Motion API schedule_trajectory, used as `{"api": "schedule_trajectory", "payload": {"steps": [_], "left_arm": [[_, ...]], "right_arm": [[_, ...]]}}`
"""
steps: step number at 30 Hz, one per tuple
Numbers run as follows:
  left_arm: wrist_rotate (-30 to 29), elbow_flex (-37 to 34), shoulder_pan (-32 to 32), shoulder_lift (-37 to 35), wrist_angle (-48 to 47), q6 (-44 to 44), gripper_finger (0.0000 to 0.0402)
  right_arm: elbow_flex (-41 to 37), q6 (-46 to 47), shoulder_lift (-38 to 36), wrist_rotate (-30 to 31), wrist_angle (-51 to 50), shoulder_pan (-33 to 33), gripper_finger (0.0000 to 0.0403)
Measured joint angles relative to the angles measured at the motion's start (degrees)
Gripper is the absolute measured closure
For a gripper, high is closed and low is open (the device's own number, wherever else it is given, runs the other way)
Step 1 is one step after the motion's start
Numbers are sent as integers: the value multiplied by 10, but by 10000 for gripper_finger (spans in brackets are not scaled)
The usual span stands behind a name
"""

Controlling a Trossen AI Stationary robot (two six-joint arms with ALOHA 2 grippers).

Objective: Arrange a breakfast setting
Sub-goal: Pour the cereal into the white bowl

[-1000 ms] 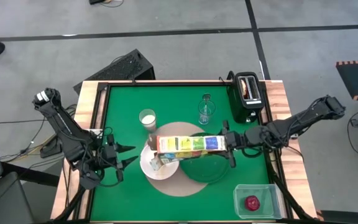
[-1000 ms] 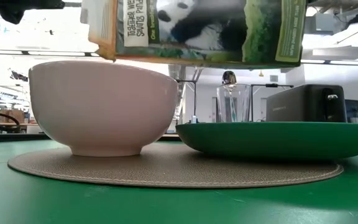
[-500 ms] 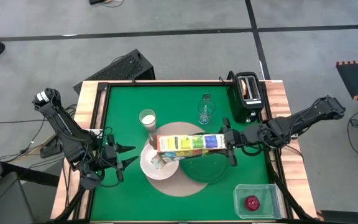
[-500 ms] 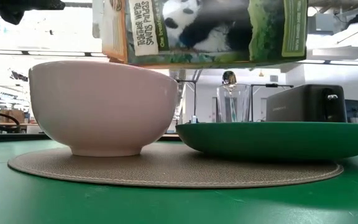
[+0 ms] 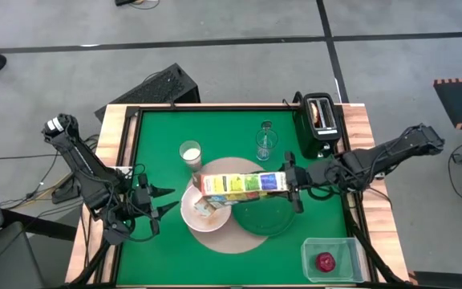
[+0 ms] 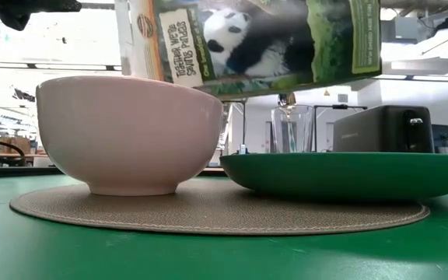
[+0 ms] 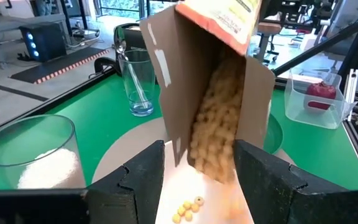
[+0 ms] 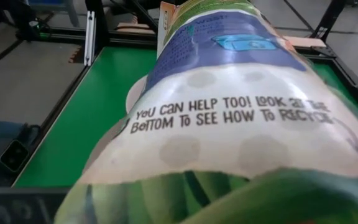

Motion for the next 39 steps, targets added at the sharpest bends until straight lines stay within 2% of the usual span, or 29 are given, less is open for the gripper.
{"api": "schedule_trajectory", "payload": {"steps": [7, 14, 39], "left_arm": [[0, 0, 0, 0, 0, 0, 223], [0, 0, 0, 0, 0, 0, 223], [2, 0, 0, 0, 0, 0, 223]], "right_arm": [[0, 0, -1, -5, -3, -2, 169], [0, -5, -1, -5, -3, -3, 197], [0, -7, 0, -1, -2, -29, 208]]}}
